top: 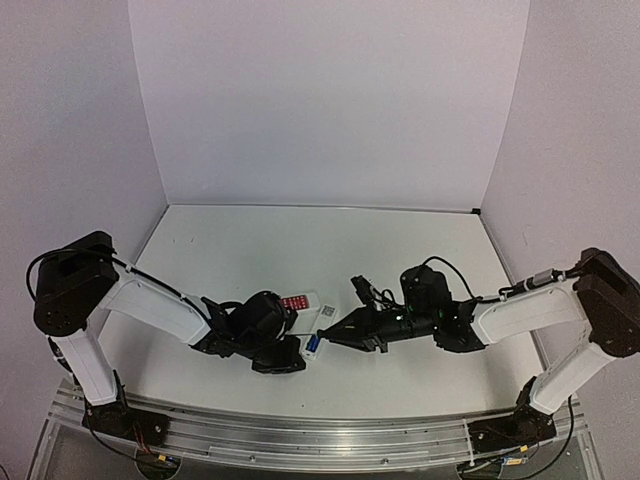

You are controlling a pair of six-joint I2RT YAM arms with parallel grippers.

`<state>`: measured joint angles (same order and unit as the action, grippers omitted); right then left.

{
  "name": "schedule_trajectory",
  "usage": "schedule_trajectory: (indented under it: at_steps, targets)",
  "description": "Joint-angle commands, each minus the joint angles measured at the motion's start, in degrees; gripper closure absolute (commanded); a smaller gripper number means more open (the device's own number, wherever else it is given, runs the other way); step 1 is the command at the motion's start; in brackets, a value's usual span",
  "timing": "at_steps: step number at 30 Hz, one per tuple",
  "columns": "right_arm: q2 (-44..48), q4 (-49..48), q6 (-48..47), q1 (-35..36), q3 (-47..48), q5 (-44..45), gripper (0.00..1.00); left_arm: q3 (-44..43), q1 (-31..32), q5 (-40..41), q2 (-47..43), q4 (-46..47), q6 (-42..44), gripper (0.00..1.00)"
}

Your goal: Unload the batteries from the remote control

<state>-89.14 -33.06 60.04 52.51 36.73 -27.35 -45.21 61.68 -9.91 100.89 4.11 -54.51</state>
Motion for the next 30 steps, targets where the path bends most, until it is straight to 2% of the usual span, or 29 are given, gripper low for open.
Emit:
schedule_trajectory:
  at_steps: [1,9,15,17,21,30]
  targets:
    - [1.36,-6.69,0.31,0.33,1.01,-4.98,1.0,-0.52,-0.33,0.86,0.72,0.35,-0.83,0.98]
    - [7.76,6.6,-2.49,-2.02,-1.24,4.65,1.0,-0.69,-0.33,1.43,0.47,0.45,-1.12,0.97]
    - [15.36,38.39,-15.14,-2.01,5.39,19.74,1.0,-1.33,-0.33,2.11,0.61,0.44,-1.22,0.97]
    - [15.6,45.52,-19.3,-2.0,8.35,21.65,1.0,-1.42,-0.33,2.25,0.62,0.36,-1.3,0.97]
    - [13.93,47.37,-22.78,-2.04,10.49,19.95,1.0,-1.83,-0.34,2.59,0.69,0.29,-1.3,0.97]
    - [3.83,47.88,-29.0,-2.03,17.77,19.21,1.0,-1.31,-0.33,2.9,0.37,0.34,-1.29,0.96]
